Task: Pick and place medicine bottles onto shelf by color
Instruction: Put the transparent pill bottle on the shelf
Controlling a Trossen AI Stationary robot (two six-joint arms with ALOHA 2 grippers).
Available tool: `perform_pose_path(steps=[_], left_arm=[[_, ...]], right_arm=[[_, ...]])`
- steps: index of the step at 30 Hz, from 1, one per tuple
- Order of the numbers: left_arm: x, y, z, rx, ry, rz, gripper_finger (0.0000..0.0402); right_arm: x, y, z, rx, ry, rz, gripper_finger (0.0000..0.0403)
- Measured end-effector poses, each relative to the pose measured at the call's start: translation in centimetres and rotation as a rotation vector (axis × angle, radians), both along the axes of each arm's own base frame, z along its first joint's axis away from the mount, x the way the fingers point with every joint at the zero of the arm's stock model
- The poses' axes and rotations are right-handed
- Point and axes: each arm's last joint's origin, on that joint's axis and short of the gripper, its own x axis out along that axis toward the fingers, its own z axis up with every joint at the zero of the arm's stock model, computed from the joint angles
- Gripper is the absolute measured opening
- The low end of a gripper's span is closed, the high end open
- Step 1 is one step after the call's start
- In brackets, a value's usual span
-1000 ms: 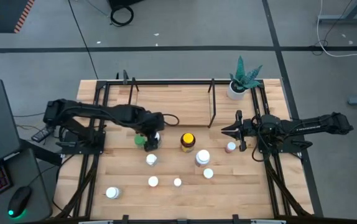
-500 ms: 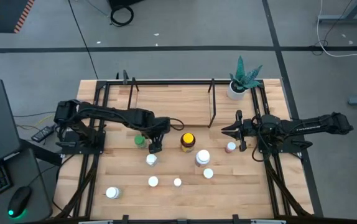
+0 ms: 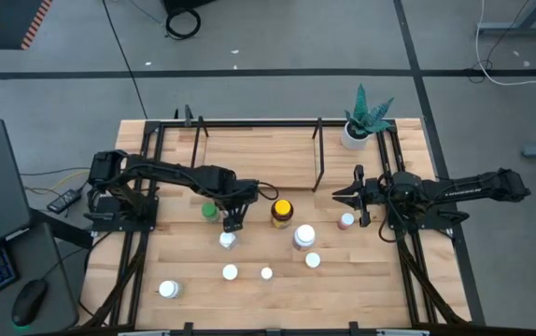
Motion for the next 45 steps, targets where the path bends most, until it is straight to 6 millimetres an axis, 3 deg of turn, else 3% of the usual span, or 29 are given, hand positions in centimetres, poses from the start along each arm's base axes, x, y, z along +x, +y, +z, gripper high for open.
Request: perform_pose_path(steps=[6,22,27,37,45], left_arm=[[0.0,0.0,0.0,0.0,0.0,0.0,0.0296],[-0.1,0.5,0.1,0.004,0.008,-0.008,0.03],[0.4,1.2,1.8,0.011,0.002,-0.008,0.0297],[1.2,5.6,7.6,0.063,-0.081,0.032,0.03],[-0.1,10.8,8.7,0.089,-0.074,0.114,0.03]], right_arm=[[0.0,0.0,0.0,0.0,0.0,0.0,0.0062],[0.0,0.0,0.0,0.0,0.0,0.0,0.0062],[0.0,0.0,0.0,0.0,0.0,0.0,0.0062],[0.0,0.0,0.0,0.0,0.001,0.0,0.0062],[0.0,0.0,0.0,0.0,0.001,0.0,0.0062]])
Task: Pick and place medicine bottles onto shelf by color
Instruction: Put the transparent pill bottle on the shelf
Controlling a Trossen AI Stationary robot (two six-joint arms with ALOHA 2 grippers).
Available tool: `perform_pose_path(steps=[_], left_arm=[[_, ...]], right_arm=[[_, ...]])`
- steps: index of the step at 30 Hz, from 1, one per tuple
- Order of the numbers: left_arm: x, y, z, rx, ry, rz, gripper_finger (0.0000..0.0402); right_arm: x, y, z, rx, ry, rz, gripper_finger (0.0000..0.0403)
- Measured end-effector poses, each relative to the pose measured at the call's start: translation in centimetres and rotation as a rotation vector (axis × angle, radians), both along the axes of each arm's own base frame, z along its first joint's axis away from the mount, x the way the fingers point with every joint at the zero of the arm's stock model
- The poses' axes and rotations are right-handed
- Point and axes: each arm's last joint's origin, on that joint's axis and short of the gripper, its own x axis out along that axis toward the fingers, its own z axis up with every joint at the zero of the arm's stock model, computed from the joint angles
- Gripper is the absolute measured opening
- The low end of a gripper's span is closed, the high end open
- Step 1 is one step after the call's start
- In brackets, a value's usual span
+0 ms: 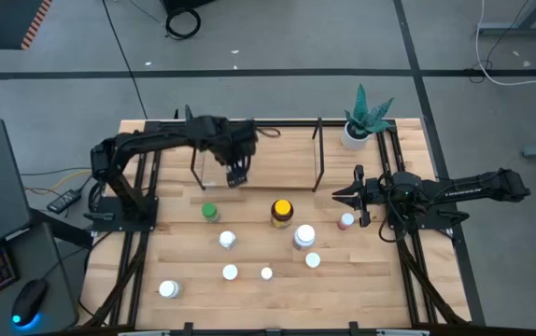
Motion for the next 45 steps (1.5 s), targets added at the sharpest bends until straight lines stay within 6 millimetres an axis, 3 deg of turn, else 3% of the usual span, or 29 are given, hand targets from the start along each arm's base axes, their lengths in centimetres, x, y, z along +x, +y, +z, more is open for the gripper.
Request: perform_pose_path(steps=[10,16,27,34,40,45], left_arm=[[-3.0,7.9,-0.6,0.024,0.004,0.175,0.0302],[-3.7,10.3,-1.7,0.028,0.03,0.188,0.0303],[-3.2,11.0,-2.9,0.069,0.066,-0.027,0.0304],[-4.2,11.2,-4.5,0.049,0.12,-0.052,0.0305],[-4.6,11.7,-4.7,0.069,0.124,-0.029,0.0308],[-4.4,11.6,-4.9,0.112,0.159,-0.016,0.0339]], right_arm=[[0.0,0.0,0.0,0.0,0.0,0.0,0.0062],[0.0,0.0,0.0,0.0,0.0,0.001,0.0062],[0.0,0.0,0.0,0.0,-0.002,0.001,0.0062],[0.0,0.0,0.0,0.0,-0.004,0.001,0.0062],[0.0,0.0,0.0,0.0,-0.004,0.001,0.0062],[0.0,0.0,0.0,0.0,-0.004,0.001,0.0062]])
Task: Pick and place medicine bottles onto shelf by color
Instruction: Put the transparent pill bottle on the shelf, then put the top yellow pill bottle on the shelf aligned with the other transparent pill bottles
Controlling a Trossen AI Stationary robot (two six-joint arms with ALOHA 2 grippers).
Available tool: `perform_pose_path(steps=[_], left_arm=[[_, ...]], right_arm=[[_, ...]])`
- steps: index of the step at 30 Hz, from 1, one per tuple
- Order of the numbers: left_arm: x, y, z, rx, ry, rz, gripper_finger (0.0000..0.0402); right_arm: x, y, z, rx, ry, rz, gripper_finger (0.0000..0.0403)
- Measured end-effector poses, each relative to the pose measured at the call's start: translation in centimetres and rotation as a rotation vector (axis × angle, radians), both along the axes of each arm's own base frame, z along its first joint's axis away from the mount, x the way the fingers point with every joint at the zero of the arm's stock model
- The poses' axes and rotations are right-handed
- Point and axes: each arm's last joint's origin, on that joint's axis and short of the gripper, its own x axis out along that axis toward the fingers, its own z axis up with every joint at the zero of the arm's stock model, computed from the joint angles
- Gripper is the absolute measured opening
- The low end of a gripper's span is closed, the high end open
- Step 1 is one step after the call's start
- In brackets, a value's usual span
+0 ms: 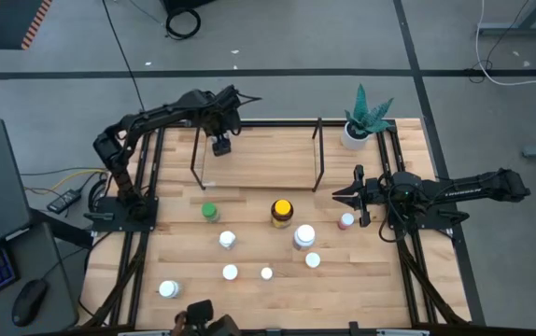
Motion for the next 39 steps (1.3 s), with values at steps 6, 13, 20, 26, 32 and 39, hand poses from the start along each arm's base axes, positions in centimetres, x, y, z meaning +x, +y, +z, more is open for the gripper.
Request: perform_pose_path(steps=[6,13,20,26,32,39], left_arm=[[0.4,-0.6,-0.1,0.07,0.065,0.023,0.039],[0.8,-1.2,-0.1,0.089,0.084,0.003,0.0393],[1.5,-1.7,0.8,0.136,0.087,-0.027,0.0392],[2.4,-2.3,3.2,0.181,0.063,-0.044,0.0392],[2.9,-4.3,6.3,0.144,0.052,-0.009,0.0385],[4.5,-8.4,7.7,0.051,-0.031,-0.068,0.0352]], right_arm=[[0.0,0.0,0.0,0.0,0.0,0.0,0.0062],[0.0,0.0,0.0,0.0,0.0,0.0,0.0062],[0.0,0.0,0.0,0.0,0.0,0.0,0.0062],[0.0,0.0,0.0,0.0,0.0,0.0,0.0062],[0.0,0.0,0.0,0.0,0.0,0.0,0.0062],[0.0,0.0,0.0,0.0,0.0,0.0,0.0062]])
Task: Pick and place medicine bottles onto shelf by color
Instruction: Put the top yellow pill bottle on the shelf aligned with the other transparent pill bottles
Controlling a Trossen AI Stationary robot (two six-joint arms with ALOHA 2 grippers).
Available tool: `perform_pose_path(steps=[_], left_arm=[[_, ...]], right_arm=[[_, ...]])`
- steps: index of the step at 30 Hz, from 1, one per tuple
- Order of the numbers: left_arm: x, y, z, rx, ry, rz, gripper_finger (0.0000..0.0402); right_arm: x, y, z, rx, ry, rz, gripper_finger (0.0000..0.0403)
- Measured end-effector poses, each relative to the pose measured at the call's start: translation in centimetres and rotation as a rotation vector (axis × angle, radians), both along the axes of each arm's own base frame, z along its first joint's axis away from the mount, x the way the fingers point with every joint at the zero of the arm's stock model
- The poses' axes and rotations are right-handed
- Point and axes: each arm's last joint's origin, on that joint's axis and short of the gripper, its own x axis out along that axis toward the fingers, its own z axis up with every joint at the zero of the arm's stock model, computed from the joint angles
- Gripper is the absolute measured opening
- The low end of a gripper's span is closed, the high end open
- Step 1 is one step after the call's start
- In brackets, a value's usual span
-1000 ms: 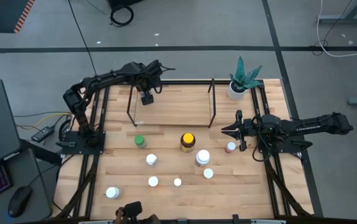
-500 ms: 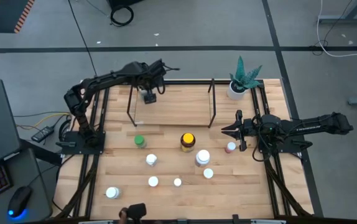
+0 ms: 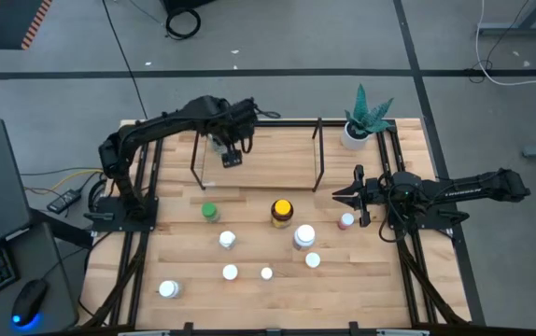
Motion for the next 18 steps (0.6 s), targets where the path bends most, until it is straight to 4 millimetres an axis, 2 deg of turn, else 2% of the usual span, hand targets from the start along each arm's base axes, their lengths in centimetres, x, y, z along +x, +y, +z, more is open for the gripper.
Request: perform_pose_path(steps=[4,9,14,18], left_arm=[[1.3,-1.8,0.1,-0.038,-0.085,-0.05,0.0336],[3.1,-3.8,-0.8,-0.087,-0.201,-0.118,0.033],[4.2,-5.7,-2.1,-0.089,-0.246,-0.164,0.0345],[5.0,-6.8,-2.4,-0.12,-0.313,-0.205,0.0361]], right_arm=[[0.0,0.0,0.0,0.0,-0.002,0.0,0.0062],[0.0,0.0,0.0,0.0,-0.003,0.0,0.0062],[0.0,0.0,0.0,0.0,-0.003,0.0,0.0062],[0.0,0.0,0.0,0.0,-0.003,0.0,0.0062]])
